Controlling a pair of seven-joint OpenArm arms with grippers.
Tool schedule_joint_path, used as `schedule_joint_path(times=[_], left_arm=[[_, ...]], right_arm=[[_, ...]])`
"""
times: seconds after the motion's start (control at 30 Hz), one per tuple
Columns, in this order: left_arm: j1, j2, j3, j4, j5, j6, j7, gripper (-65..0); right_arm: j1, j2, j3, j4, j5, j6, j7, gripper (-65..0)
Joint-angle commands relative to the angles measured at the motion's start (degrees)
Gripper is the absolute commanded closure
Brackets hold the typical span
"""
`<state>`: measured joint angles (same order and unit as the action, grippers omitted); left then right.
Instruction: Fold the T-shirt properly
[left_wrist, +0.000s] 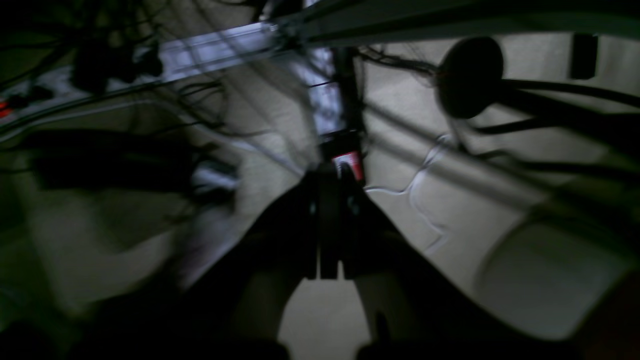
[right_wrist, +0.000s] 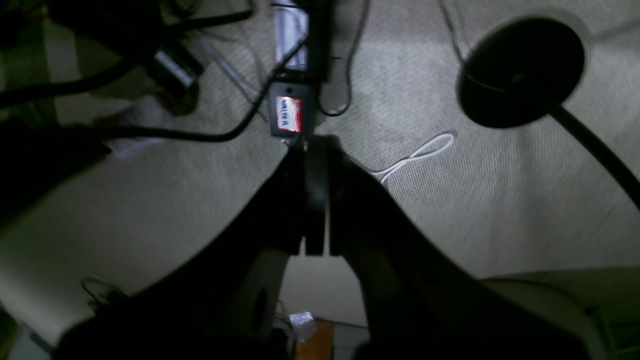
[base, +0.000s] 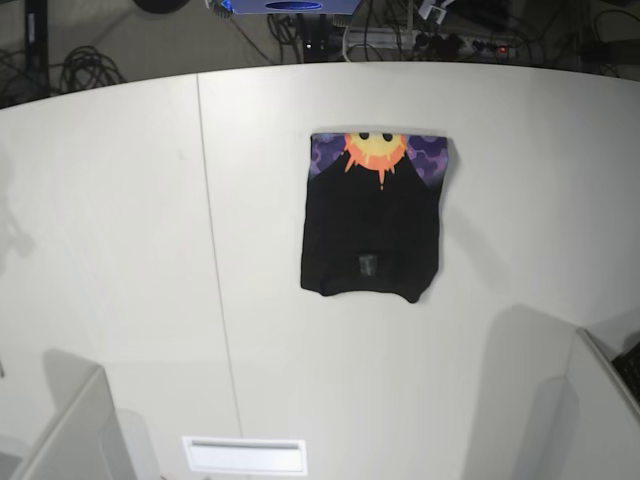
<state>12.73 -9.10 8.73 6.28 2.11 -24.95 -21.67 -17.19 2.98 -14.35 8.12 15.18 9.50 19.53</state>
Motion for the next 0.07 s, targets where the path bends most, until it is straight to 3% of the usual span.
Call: schedule_joint_path(times=[0.0,0.03], left_arm=[[0.59,-0.35,0.02,0.88,0.04,-0.33,-0.53,0.0],[0.67,-0.44,-0.07,1.67,0.04,-0.33,-0.53,0.0]], right_arm=[[-0.70,-0.13,1.03,-0.08,-0.01,0.13,0.38,0.0],[-0.79,-0.13,2.17,-0.08,-0.01,0.13,0.38,0.0]])
